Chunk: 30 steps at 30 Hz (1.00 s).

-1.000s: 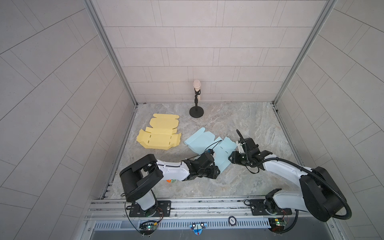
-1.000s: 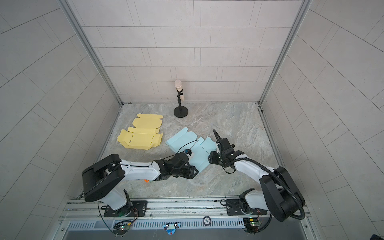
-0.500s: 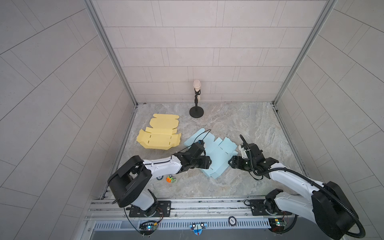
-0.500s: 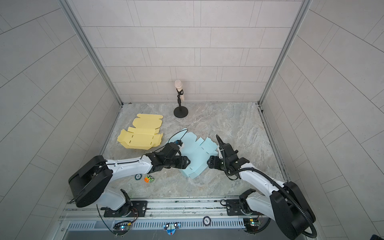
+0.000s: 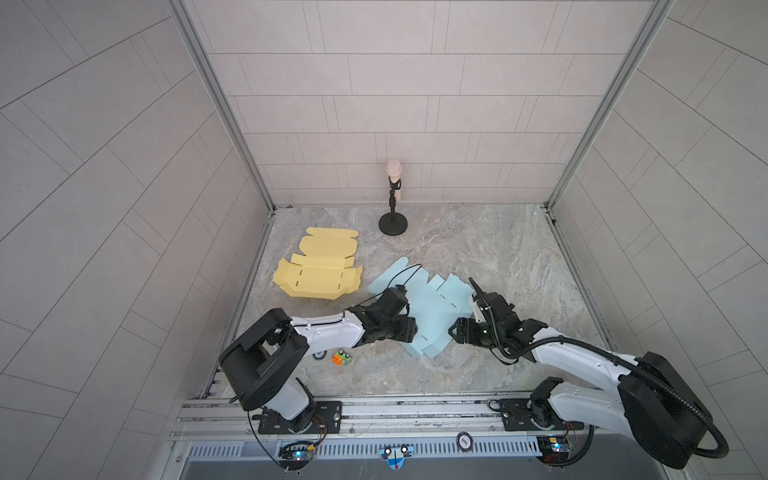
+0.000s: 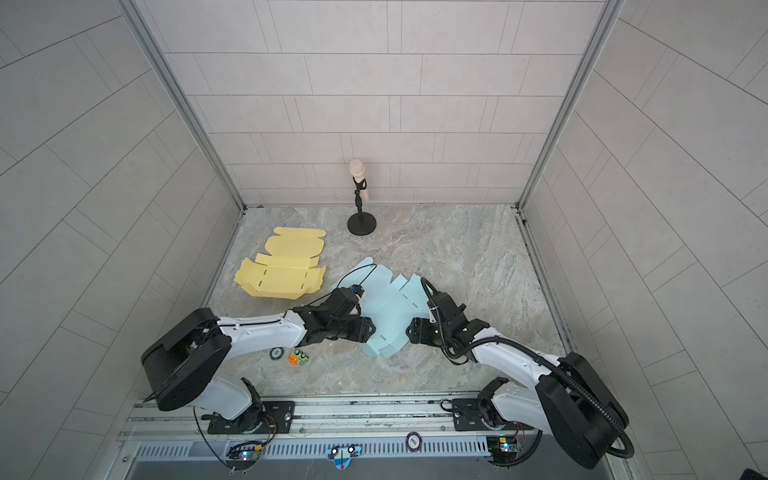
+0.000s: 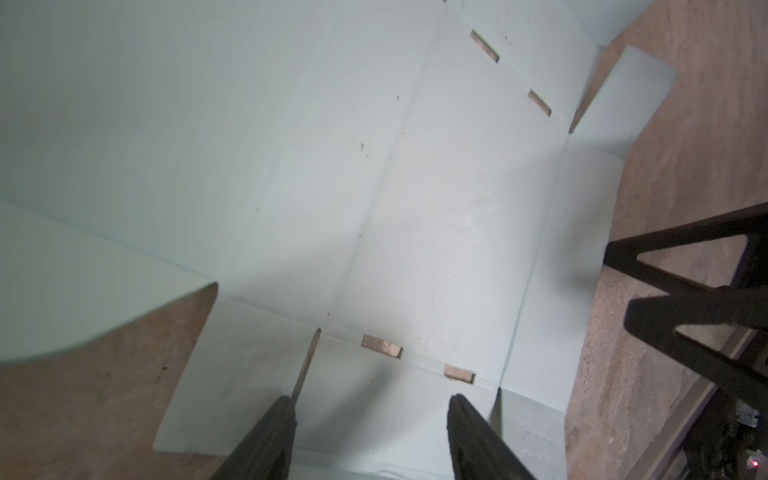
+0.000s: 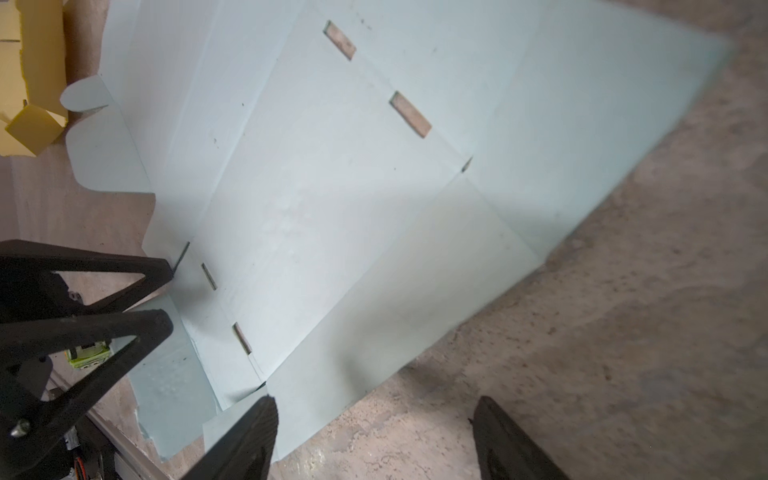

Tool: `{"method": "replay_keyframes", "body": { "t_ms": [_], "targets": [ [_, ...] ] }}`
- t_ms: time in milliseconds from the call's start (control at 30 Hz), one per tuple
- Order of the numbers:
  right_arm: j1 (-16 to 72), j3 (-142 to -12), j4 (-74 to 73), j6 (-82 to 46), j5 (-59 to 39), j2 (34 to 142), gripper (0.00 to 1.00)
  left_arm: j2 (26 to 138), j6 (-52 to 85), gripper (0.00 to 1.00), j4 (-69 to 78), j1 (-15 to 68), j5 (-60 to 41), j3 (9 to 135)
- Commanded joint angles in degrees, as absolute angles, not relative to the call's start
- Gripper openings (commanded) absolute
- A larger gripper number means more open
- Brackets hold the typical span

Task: Fold the paper box

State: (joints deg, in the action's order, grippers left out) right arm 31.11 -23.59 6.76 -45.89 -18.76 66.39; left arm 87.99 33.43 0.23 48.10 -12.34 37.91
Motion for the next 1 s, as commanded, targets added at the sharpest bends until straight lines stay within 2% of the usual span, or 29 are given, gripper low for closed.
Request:
{"method": "replay_keyframes", "body": {
  "t_ms": [0, 233, 433, 767, 967],
  "targets": [
    [31.3, -23.3, 5.6, -47.2, -17.1, 67.2, 0.76, 86.8, 34.9, 0.62, 1.1, 50.4, -11.9, 36.7],
    [30.6, -24.0, 7.8, -45.6, -15.2, 67.3, 0.71, 87.8, 39.1, 0.61, 7.9, 54.7, -13.3, 36.0],
    [26.5, -23.2, 8.3, -44.8, -16.2, 66.0, 0.6, 89.3, 41.7, 0.57, 13.2, 56.1, -14.8, 34.6],
    [23.8, -24.1, 4.2, -44.9, -20.0, 68.9, 0.58, 90.0, 42.9, 0.54, 15.8, 57.0, -15.2, 33.7],
    [23.4, -24.2, 2.4, -45.5, -20.9, 69.9, 0.5, 91.0, 43.5, 0.53, 16.7, 58.1, -15.5, 34.4]
  ]
}}
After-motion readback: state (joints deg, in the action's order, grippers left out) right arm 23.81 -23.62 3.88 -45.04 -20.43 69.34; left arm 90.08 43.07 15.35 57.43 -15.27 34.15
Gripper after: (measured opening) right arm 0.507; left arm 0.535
